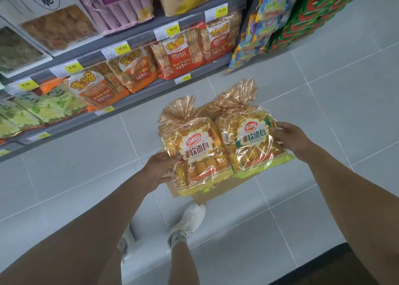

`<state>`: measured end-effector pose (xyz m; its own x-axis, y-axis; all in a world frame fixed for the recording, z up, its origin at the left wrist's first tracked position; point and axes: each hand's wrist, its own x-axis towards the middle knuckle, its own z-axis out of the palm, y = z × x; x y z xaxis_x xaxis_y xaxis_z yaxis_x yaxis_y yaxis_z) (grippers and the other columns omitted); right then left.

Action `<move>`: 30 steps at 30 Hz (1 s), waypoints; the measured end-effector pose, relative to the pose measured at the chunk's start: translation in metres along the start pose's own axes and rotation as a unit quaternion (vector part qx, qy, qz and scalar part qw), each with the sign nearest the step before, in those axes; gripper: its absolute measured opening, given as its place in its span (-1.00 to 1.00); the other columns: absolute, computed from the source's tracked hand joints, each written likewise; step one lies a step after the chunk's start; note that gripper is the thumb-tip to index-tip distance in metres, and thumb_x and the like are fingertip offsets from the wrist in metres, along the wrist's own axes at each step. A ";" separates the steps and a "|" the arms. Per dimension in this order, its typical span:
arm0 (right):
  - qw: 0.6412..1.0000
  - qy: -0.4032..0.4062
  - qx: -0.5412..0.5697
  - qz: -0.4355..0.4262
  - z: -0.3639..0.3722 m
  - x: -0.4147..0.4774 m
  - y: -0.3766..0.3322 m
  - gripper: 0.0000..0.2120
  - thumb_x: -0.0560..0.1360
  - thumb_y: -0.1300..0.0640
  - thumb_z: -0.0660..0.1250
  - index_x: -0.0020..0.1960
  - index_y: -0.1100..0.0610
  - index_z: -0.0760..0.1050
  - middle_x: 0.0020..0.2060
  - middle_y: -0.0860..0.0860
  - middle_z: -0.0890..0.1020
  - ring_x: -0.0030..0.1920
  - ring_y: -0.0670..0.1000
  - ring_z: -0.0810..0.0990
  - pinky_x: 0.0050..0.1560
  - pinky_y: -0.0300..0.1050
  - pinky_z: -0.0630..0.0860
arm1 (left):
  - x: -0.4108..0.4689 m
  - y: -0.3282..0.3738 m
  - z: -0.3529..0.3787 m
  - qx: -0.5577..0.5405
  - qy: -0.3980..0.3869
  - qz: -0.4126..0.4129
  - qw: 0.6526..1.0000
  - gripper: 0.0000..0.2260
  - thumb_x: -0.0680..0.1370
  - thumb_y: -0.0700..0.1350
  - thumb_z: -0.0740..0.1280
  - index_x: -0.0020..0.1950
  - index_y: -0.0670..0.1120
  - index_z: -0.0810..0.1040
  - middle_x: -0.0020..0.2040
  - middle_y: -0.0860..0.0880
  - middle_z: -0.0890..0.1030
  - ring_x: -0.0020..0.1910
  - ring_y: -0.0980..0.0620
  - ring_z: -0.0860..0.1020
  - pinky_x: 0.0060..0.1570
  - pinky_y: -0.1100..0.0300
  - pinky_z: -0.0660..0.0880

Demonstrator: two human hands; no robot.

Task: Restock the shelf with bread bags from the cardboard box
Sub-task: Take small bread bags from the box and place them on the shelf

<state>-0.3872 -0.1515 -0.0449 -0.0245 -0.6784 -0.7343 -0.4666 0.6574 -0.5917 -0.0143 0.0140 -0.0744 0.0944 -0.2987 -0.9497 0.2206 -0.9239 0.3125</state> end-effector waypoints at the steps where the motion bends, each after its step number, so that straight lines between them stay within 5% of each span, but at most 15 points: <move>1: 1.000 -0.010 0.001 -0.005 -0.002 -0.002 0.000 -0.79 0.58 0.12 0.39 0.18 0.15 0.62 -0.06 0.13 0.69 -0.22 0.04 0.62 -0.34 -0.21 0.54 | -0.003 0.000 0.000 -0.008 -0.006 -0.003 1.000 -0.29 0.26 0.14 0.64 0.35 0.01 0.52 0.25 -0.07 0.63 0.24 -0.11 0.59 0.06 -0.07 0.64; 12: 0.999 -0.029 0.021 -0.012 -0.024 -0.033 0.001 -0.82 0.58 0.09 0.38 0.15 0.11 0.61 -0.10 0.09 0.65 -0.13 0.05 0.59 -0.15 -0.14 0.54 | -0.034 0.001 -0.008 -0.002 -0.083 0.026 0.996 -0.58 0.51 -0.06 0.50 0.34 0.05 0.50 0.24 -0.01 0.65 0.22 -0.09 0.61 0.12 -0.10 0.59; 22: 0.998 -0.010 0.054 -0.006 -0.036 -0.070 -0.017 -0.79 0.57 0.16 0.38 0.19 0.16 0.58 -0.13 0.07 0.66 -0.22 0.01 0.63 -0.34 -0.28 0.58 | -0.069 0.015 -0.022 0.012 -0.078 0.049 0.996 -0.61 0.52 -0.06 0.50 0.31 0.04 0.53 0.24 -0.02 0.65 0.25 -0.08 0.60 0.24 -0.17 0.54; 30: 0.997 0.022 0.035 -0.061 -0.036 -0.123 -0.060 -0.83 0.60 0.20 0.34 0.16 0.22 0.60 -0.15 0.18 0.63 -0.19 0.11 0.56 -0.12 0.06 0.48 | -0.124 0.049 -0.041 0.033 -0.073 0.093 0.992 -0.62 0.52 -0.05 0.50 0.32 0.05 0.52 0.25 -0.01 0.62 0.25 -0.06 0.59 0.11 -0.06 0.59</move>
<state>-0.3876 -0.1195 0.0927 -0.0107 -0.7670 -0.6416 -0.4062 0.5896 -0.6981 0.0250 0.0155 0.0592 -0.0149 -0.4921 -0.8704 0.1484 -0.8619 0.4848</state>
